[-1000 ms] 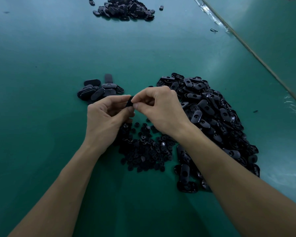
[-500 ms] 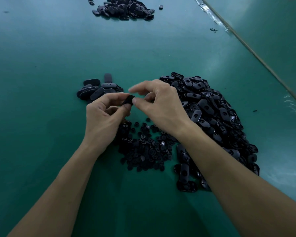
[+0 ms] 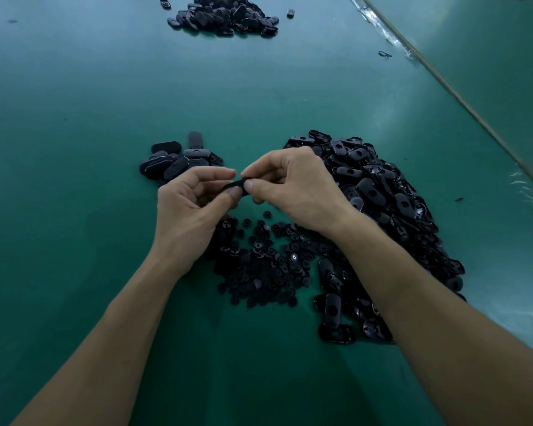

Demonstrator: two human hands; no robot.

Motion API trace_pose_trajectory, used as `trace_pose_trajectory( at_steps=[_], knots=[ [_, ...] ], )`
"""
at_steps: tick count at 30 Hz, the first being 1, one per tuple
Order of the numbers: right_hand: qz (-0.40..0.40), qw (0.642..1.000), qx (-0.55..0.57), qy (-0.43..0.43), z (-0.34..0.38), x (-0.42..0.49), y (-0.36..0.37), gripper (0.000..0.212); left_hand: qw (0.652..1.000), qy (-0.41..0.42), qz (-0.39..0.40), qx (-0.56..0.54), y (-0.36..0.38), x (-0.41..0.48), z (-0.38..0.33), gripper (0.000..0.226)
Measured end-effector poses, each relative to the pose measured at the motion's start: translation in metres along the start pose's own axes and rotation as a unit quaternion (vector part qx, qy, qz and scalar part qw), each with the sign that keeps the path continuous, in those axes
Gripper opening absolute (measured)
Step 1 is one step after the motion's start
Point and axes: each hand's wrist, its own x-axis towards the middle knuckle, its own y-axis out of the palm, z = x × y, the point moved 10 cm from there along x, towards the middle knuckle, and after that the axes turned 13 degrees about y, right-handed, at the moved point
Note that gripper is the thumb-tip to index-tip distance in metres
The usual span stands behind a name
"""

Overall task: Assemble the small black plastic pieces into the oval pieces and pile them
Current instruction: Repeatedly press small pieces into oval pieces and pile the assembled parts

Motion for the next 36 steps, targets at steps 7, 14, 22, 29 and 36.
trace_pose_trajectory(
  at_steps=[7, 14, 22, 29, 36],
  knots=[
    [0.02, 1.0, 0.013, 0.008, 0.0004, -0.0005, 0.0001, 0.008, 1.0, -0.008, 0.004, -0.009, 0.0001, -0.001, 0.002, 0.021],
    [0.028, 0.999, 0.016, 0.008, -0.0008, -0.0007, 0.0004, 0.01, 1.0, -0.009, 0.005, -0.006, 0.0009, -0.0007, 0.0022, 0.019],
    [0.012, 1.0, 0.005, 0.004, 0.0002, 0.0003, -0.0022, 0.01, 1.0, -0.009, 0.011, -0.013, 0.0025, -0.0007, -0.0002, 0.016],
    [-0.045, 0.999, -0.008, -0.004, 0.0021, -0.0046, -0.0043, 0.008, 1.0, -0.019, 0.012, -0.002, 0.0021, -0.0015, 0.0023, 0.016],
    [-0.068, 0.997, -0.016, -0.007, 0.0079, -0.0073, -0.0052, 0.007, 0.999, -0.035, 0.005, -0.029, 0.0029, -0.002, 0.0037, 0.018]
  ],
)
